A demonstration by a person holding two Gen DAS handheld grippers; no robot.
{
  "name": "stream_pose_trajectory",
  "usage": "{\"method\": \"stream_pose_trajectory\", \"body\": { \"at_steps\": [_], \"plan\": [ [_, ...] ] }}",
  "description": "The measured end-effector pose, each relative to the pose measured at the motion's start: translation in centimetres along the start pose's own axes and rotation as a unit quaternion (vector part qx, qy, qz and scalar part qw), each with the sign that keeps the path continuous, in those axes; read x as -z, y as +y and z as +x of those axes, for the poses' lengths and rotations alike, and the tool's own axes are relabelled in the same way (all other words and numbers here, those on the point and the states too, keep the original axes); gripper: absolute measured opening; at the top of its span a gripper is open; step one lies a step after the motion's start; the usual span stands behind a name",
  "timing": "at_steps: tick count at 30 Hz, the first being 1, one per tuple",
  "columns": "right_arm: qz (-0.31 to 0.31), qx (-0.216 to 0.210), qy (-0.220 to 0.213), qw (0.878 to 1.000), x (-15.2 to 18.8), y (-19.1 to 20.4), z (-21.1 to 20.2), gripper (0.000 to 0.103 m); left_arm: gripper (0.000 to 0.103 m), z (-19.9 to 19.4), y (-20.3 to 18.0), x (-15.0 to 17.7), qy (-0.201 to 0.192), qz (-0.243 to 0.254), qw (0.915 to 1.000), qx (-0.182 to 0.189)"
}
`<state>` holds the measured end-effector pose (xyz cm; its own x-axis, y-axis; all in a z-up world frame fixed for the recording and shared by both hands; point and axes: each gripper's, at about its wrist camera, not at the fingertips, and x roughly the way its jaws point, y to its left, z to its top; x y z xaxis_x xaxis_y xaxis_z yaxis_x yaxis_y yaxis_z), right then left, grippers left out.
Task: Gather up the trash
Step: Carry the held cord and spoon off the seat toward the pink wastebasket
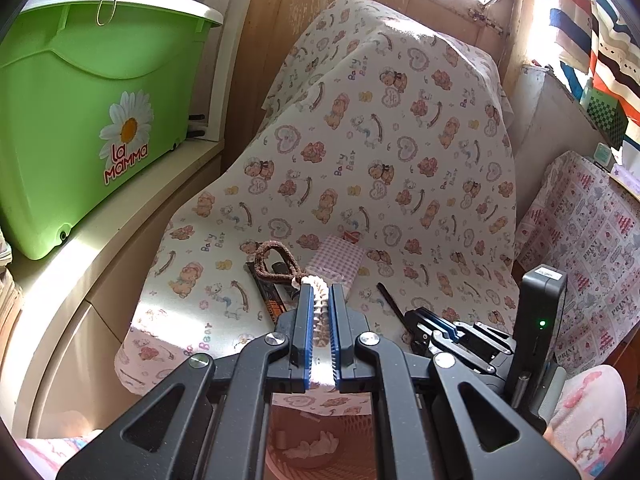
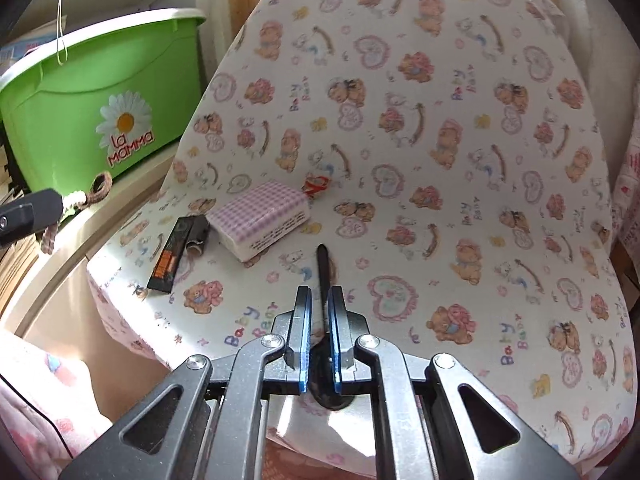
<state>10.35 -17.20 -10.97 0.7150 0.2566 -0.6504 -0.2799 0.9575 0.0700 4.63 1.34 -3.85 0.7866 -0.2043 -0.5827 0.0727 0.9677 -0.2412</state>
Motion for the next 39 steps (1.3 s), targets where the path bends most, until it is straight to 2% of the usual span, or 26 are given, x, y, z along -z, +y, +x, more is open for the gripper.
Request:
{"method": "stream_pose_trajectory", "body": {
  "at_steps": [8,11,12,18,27,31,34,39],
  "plan": [
    [-0.011,0.008,0.039,0.999,-0.3,-0.1,1.6,0.009,0.007,0.6,0.0,0.1,0.009,0.001,1.0000,-0.001],
    [-0.032,0.055,0.043,0.997,-0.4,0.6,1.8,0.006,0.007,0.8,-0.2,0.1,0.011,0.004,0.9999,0.000],
    [-0.034,0.056,0.040,0.997,-0.3,0.7,1.8,0.006,0.007,0.9,-0.2,0.1,0.012,0.005,0.9999,0.000],
    [0.029,0.004,0.035,0.999,-0.4,-0.6,0.6,0.006,0.007,0.6,-0.4,0.1,0.011,0.006,0.9999,0.003],
    [0.034,-0.023,0.024,0.999,-0.3,0.3,-4.4,0.006,0.006,-0.7,-1.3,0.0,0.006,0.009,0.9993,0.035],
    [0.024,-0.032,0.029,0.999,0.2,1.0,-6.4,0.006,0.006,-0.6,-2.0,0.7,0.043,0.004,0.9960,0.079],
    [0.019,-0.039,0.032,0.999,0.6,1.5,-7.9,0.006,0.006,-0.3,-2.4,1.3,0.059,0.013,0.9974,0.038],
    [0.018,-0.055,0.051,0.997,2.1,2.1,-8.9,0.006,0.006,1.2,-1.1,2.5,0.115,-0.035,0.9905,0.068]
  ]
}}
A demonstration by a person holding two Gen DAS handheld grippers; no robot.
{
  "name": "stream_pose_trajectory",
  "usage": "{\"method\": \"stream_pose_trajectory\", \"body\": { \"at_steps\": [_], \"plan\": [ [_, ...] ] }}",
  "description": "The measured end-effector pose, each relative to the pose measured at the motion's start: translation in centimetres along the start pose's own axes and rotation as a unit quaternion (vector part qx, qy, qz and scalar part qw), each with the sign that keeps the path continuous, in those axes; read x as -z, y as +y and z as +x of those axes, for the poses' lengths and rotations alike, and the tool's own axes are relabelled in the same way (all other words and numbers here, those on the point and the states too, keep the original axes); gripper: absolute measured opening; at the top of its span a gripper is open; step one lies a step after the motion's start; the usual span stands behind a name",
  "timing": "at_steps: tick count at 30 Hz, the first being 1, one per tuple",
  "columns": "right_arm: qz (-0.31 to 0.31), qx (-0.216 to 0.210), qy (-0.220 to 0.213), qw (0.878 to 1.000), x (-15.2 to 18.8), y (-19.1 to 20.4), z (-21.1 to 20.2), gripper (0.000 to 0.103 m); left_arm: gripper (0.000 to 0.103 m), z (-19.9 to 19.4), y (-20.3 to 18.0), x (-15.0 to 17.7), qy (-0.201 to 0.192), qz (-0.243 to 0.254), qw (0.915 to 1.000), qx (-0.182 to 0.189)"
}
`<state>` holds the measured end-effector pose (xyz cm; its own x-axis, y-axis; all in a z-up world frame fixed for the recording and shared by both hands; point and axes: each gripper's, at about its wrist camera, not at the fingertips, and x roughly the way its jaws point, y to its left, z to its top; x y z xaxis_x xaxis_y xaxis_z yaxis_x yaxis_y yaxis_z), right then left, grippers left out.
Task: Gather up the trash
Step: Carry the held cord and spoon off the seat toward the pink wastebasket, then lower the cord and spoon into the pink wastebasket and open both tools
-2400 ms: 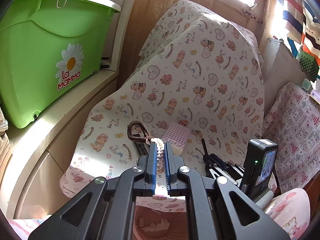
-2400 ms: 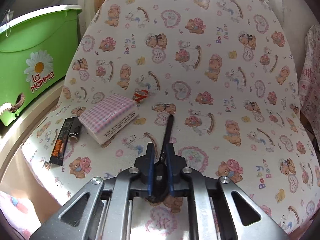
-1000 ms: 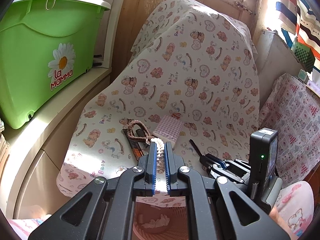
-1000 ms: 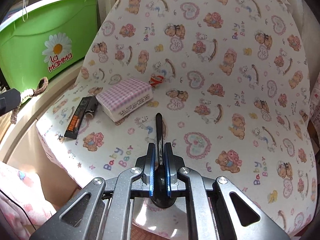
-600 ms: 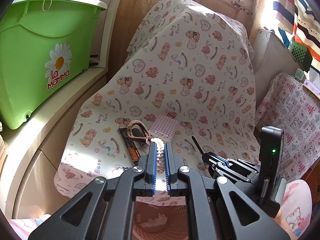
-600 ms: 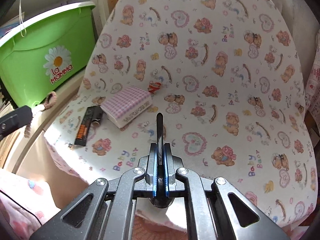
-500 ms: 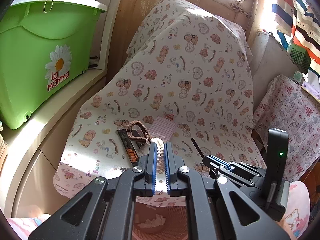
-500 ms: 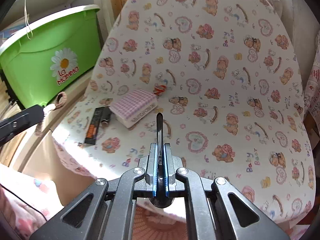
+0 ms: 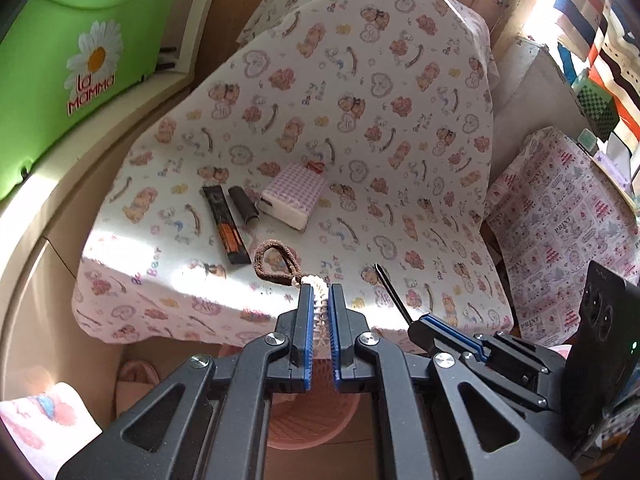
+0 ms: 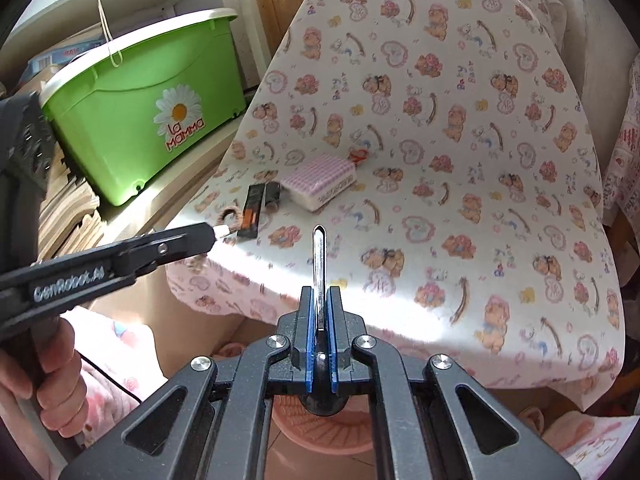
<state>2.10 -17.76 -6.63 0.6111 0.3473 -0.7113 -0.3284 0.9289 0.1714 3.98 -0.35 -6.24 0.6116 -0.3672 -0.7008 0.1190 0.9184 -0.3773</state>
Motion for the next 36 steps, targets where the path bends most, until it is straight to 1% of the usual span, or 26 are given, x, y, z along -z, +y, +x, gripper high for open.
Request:
{"method": "stream_pose_trajectory", "body": {
  "at_steps": [2,3,4,6,9,12,14,16,17,19,21,24,27,29,31,36],
  "plan": [
    [0.004,-0.004,0.013,1.000,0.9,0.1,0.2,0.006,0.006,0.7,0.1,0.3,0.023,-0.006,0.9997,0.002],
    [0.015,-0.016,0.025,0.999,1.4,0.0,0.4,0.006,0.006,1.1,0.2,0.5,0.037,-0.013,0.9992,0.006],
    [0.023,-0.026,0.036,0.999,2.0,-0.1,0.7,0.006,0.006,1.6,0.4,0.8,0.053,-0.024,0.9982,0.014],
    [0.036,-0.030,0.049,0.998,2.8,-0.3,1.0,0.006,0.006,2.5,0.7,1.3,0.083,-0.038,0.9955,0.025],
    [0.053,-0.038,0.075,0.995,3.7,-0.6,1.8,0.006,0.006,3.7,0.6,2.3,0.124,-0.034,0.9916,0.014],
    [0.060,-0.025,0.096,0.993,4.6,-0.9,2.6,0.006,0.006,5.2,0.4,3.2,0.164,-0.035,0.9857,0.009],
    [0.074,-0.018,0.109,0.991,5.1,-1.3,3.4,0.006,0.006,6.0,0.7,3.7,0.180,-0.050,0.9822,0.017],
    [0.091,-0.026,0.120,0.988,5.6,-1.8,4.1,0.006,0.007,6.8,0.7,4.2,0.195,-0.052,0.9793,0.017],
    [0.092,-0.022,0.124,0.988,5.8,-1.9,4.5,0.006,0.007,7.1,0.7,4.4,0.200,-0.050,0.9784,0.012],
    [0.088,-0.002,0.137,0.987,6.5,-2.2,5.8,0.006,0.007,7.9,0.9,4.7,0.211,-0.048,0.9763,-0.004],
    [0.104,0.002,0.154,0.983,7.3,-2.9,7.2,0.006,0.007,8.8,1.2,5.1,0.222,-0.056,0.9733,-0.011],
    [0.133,0.003,0.183,0.974,8.8,-4.3,9.6,0.006,0.007,10.5,2.0,6.0,0.244,-0.069,0.9671,-0.023],
    [0.148,0.008,0.205,0.968,10.2,-5.2,11.4,0.006,0.007,12.6,3.0,7.7,0.271,-0.082,0.9577,-0.050],
    [0.151,0.011,0.213,0.965,10.9,-5.6,12.4,0.006,0.007,13.8,3.7,8.8,0.290,-0.098,0.9503,-0.056],
    [0.157,0.011,0.215,0.964,11.5,-6.0,13.4,0.006,0.007,14.8,4.0,9.7,0.306,-0.108,0.9446,-0.050],
    [0.153,0.023,0.214,0.964,12.1,-6.6,15.4,0.006,0.007,17.6,4.0,11.3,0.327,-0.091,0.9387,-0.061]
  ]
}}
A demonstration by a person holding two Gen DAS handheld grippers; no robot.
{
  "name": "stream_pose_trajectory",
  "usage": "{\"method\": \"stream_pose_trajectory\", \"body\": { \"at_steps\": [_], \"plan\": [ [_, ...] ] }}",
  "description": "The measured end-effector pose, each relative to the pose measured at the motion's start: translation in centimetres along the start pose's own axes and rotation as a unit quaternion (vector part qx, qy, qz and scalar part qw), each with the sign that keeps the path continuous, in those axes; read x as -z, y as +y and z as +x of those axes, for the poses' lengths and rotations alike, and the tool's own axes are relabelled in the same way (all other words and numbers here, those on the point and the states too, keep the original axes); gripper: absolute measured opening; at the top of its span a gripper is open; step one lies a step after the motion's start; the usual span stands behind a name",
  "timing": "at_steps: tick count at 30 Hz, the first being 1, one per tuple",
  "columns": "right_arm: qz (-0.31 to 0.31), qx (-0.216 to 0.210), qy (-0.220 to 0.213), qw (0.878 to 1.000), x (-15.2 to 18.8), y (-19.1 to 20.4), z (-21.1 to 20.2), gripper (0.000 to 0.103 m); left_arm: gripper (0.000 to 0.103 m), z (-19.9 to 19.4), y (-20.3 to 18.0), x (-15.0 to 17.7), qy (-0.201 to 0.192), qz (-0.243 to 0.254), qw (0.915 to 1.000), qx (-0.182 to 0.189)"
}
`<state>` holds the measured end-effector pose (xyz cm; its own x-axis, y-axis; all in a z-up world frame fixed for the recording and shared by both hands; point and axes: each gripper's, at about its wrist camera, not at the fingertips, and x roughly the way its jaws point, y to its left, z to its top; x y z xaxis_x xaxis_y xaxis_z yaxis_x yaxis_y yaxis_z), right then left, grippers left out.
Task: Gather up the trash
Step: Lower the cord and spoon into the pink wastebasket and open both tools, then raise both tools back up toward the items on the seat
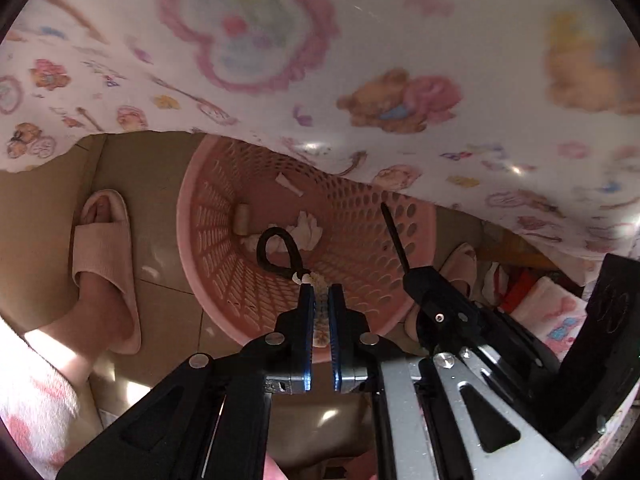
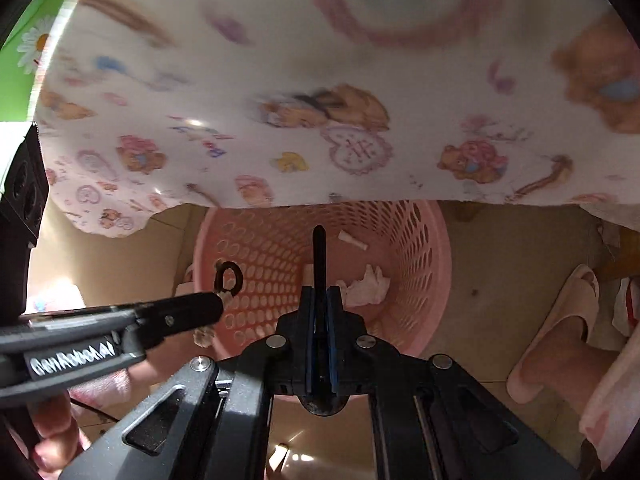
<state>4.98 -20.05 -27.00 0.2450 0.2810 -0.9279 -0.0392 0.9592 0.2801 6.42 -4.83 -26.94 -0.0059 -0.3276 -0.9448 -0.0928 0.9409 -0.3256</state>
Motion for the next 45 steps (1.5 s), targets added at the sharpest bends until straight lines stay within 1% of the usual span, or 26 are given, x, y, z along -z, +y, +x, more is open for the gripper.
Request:
{"method": "stream_pose_trajectory", "body": {
  "at_steps": [3,6,9,13,14,15,16,17,18,22,23,24,26,31,35,37,40,42,45],
  "plan": [
    [0.002,0.016,0.009,1.000,-0.2,-0.1,1.2,0.006,0.008,1.8,-0.3,0.0,0.016,0.013,0.9992,-0.035],
    [0.019,0.012,0.020,1.000,-0.2,-1.0,2.3,0.006,0.008,3.3,0.1,0.0,0.032,0.013,0.9983,-0.047],
    [0.025,0.004,0.025,0.999,-0.5,-1.2,3.0,0.006,0.008,4.3,0.9,-0.1,0.040,0.001,0.9985,-0.038],
    [0.043,-0.014,0.035,0.998,-0.7,-1.8,3.7,0.006,0.007,4.5,1.8,-0.2,0.036,-0.011,0.9991,-0.022],
    [0.048,-0.020,0.036,0.998,-0.7,-2.0,3.7,0.006,0.010,4.4,1.8,-0.2,0.033,-0.014,0.9992,-0.019],
    [0.054,-0.023,0.035,0.998,-0.5,-2.1,3.7,0.006,0.020,4.3,2.0,-0.3,0.028,-0.019,0.9992,-0.019],
    [0.059,-0.025,0.034,0.997,-0.6,-2.2,3.7,0.006,0.032,4.1,2.1,-0.3,0.026,-0.025,0.9992,-0.017],
    [0.064,-0.026,0.034,0.997,-0.5,-2.3,3.7,0.006,0.036,3.9,2.1,-0.3,0.025,-0.028,0.9992,-0.016],
    [0.067,-0.026,0.035,0.997,-0.5,-2.5,3.6,0.006,0.036,3.7,2.0,-0.4,0.024,-0.029,0.9992,-0.016],
    [0.077,-0.033,0.046,0.995,-0.5,-3.1,3.5,0.008,0.037,3.6,2.4,-0.4,0.026,-0.037,0.9988,-0.020],
    [0.080,-0.035,0.046,0.995,-0.5,-3.3,3.5,0.012,0.037,3.6,2.6,-0.4,0.028,-0.039,0.9986,-0.021],
    [0.082,-0.038,0.045,0.995,-0.4,-3.3,3.4,0.018,0.037,3.6,2.6,-0.4,0.030,-0.040,0.9985,-0.022],
    [0.084,-0.034,0.040,0.995,-0.4,-3.3,3.1,0.023,0.037,3.7,2.6,-0.4,0.031,-0.037,0.9984,-0.030],
    [0.079,-0.022,0.037,0.996,-0.5,-2.9,2.7,0.023,0.037,3.4,2.0,-0.2,0.030,-0.023,0.9984,-0.042],
    [0.067,-0.005,0.028,0.997,-0.6,-2.4,1.8,0.023,0.037,2.3,1.3,-0.2,0.014,-0.008,0.9985,-0.052],
    [0.057,0.004,0.019,0.998,-0.8,-1.9,1.1,0.023,0.037,1.9,1.0,-0.3,0.007,-0.001,0.9984,-0.057],
    [0.051,0.006,0.008,0.999,-0.9,-1.4,0.1,0.023,0.037,1.1,0.8,-0.5,0.002,-0.001,0.9984,-0.056],
    [0.045,0.021,-0.004,0.999,-0.8,-1.3,-0.8,0.023,0.037,0.3,0.7,-0.4,-0.001,-0.001,0.9984,-0.057],
    [0.039,0.035,-0.025,0.998,-0.8,-1.1,-2.3,0.023,0.037,-1.4,0.1,0.0,-0.023,0.011,0.9969,-0.075]
  ]
}}
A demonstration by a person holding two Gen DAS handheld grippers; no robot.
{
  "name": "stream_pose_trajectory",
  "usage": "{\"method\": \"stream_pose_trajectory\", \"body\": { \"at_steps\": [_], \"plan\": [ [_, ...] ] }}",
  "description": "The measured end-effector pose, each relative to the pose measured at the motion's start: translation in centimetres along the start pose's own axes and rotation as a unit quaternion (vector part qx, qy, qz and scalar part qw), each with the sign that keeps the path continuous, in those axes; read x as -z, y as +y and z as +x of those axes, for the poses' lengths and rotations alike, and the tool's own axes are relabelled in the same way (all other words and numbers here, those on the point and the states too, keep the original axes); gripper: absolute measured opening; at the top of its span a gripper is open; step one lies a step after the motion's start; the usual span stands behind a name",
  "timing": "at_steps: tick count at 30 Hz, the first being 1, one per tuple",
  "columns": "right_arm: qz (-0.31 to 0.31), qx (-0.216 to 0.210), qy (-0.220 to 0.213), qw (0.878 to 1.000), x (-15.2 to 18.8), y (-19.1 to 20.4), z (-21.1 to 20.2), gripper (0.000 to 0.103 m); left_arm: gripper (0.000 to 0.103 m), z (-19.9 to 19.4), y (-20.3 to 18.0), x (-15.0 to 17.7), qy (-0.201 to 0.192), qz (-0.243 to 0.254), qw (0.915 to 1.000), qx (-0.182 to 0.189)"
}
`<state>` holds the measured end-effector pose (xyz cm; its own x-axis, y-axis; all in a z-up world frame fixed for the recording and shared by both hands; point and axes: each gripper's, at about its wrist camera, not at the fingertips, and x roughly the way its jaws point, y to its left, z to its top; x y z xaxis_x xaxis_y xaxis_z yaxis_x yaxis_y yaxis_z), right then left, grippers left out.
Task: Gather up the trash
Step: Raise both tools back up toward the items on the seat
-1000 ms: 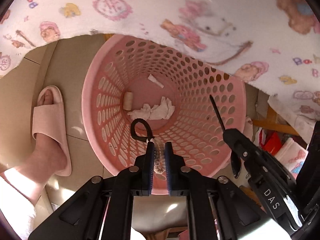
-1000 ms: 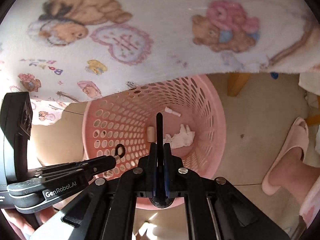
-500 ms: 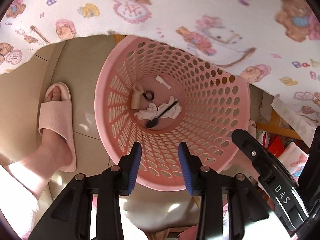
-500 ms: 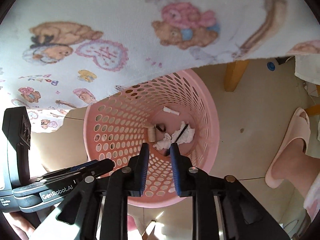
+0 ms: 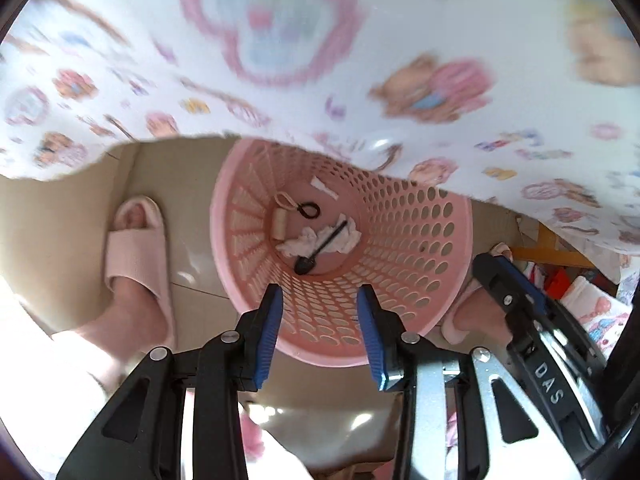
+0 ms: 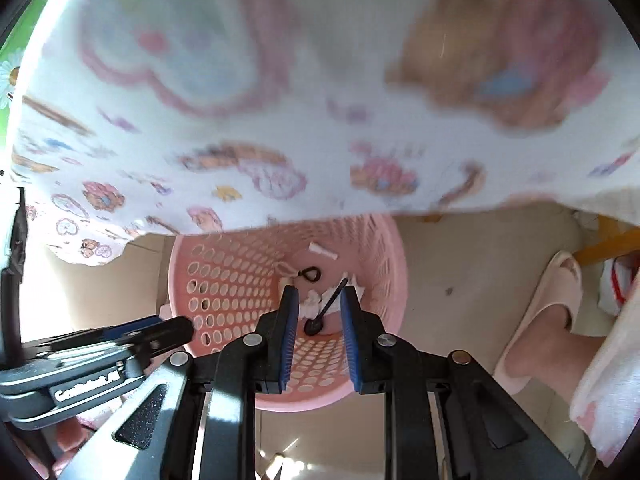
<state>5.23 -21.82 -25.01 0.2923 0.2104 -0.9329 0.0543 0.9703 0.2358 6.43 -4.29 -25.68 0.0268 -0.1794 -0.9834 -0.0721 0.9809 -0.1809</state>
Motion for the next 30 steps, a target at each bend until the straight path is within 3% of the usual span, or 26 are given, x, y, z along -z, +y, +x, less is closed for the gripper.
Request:
{"method": "stream_pose_trajectory", "body": {
  "at_steps": [5,9,12,15,21,26,30],
  "plan": [
    [-0.042,0.018,-0.050,0.998,-0.8,1.4,-3.3,0.023,0.037,-3.9,-0.4,0.2,-0.058,0.018,0.9980,-0.018],
    [-0.052,0.000,-0.090,0.995,-1.5,2.1,-6.9,0.024,0.043,-9.1,-1.4,0.0,-0.154,0.057,0.9848,-0.055],
    [-0.065,-0.010,-0.115,0.991,-1.4,2.6,-9.4,0.038,0.045,-12.3,-1.2,0.0,-0.199,0.055,0.9777,-0.038],
    [-0.076,-0.023,-0.139,0.987,-1.1,3.0,-11.4,0.050,0.045,-14.3,-1.0,0.2,-0.229,0.058,0.9709,-0.039],
    [-0.085,-0.017,-0.173,0.981,-1.0,3.5,-13.7,0.051,0.050,-17.3,-0.1,0.6,-0.278,0.042,0.9595,-0.012],
    [-0.085,-0.007,-0.186,0.979,-1.0,3.5,-14.3,0.051,0.058,-19.1,0.4,0.6,-0.326,0.036,0.9443,-0.032],
    [-0.082,-0.010,-0.194,0.977,-1.0,3.5,-14.5,0.051,0.063,-19.4,0.8,0.3,-0.346,0.034,0.9377,-0.012]
  ]
}}
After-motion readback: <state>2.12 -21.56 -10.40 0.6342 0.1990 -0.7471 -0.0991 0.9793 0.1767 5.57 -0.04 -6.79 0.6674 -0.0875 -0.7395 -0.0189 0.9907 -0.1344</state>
